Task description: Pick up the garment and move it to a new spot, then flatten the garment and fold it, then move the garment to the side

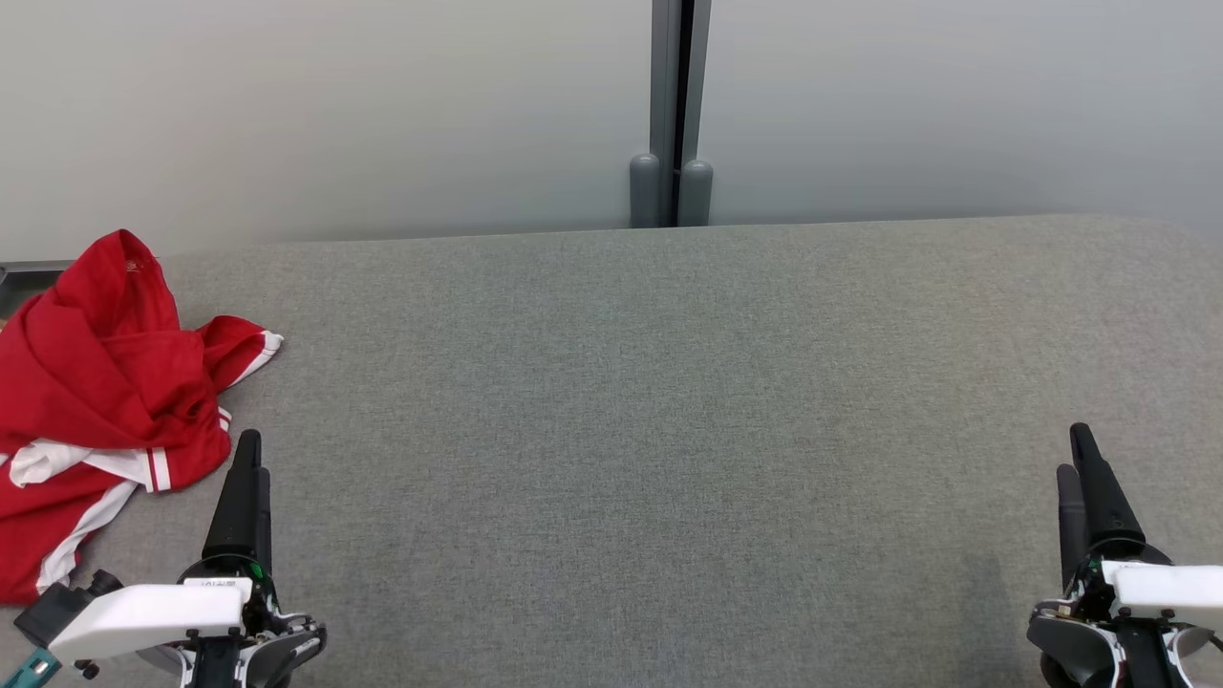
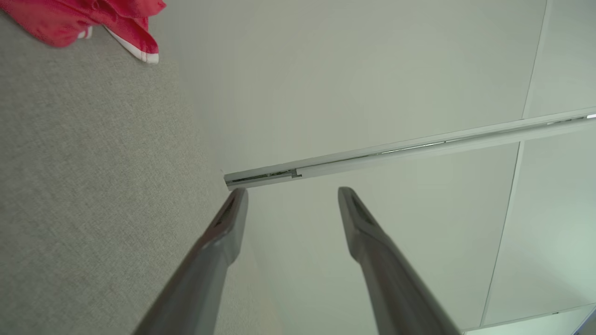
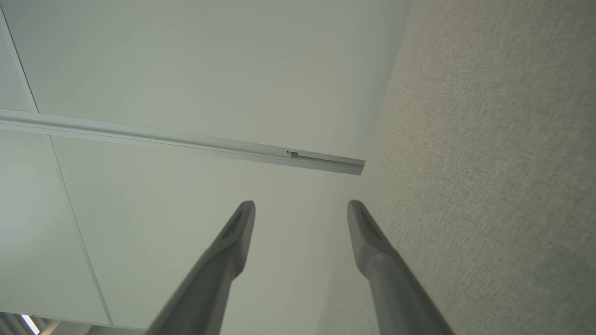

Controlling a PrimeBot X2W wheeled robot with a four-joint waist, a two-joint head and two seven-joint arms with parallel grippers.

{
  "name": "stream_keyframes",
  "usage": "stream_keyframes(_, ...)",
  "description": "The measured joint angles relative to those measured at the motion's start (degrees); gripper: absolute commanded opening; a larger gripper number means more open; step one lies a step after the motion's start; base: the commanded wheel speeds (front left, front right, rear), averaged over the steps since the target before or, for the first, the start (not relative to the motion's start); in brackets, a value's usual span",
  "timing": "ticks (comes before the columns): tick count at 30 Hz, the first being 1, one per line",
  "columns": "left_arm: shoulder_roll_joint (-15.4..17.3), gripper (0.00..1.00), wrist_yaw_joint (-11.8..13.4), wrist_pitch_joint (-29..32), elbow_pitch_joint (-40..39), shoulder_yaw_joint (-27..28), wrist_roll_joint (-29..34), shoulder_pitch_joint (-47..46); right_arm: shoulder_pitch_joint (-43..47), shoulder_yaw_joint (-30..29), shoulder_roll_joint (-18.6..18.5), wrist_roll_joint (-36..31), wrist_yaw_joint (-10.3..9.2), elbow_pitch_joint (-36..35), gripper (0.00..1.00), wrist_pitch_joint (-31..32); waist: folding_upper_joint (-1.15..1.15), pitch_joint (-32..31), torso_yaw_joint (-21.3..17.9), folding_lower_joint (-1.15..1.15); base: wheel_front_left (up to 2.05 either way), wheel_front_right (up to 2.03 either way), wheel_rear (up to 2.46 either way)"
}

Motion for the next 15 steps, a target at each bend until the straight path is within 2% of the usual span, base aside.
stream_keyframes(15, 1.2, 1.00, 0.0, -3.5, -5.2, -1.0, 20.9, -0.1, -0.3, 2.7, -2.2, -22.1, 0.00, -4.2, 1.00, -3.2, 0.00, -0.4, 0.1, 0.00, 0.00, 0.00, 0.00)
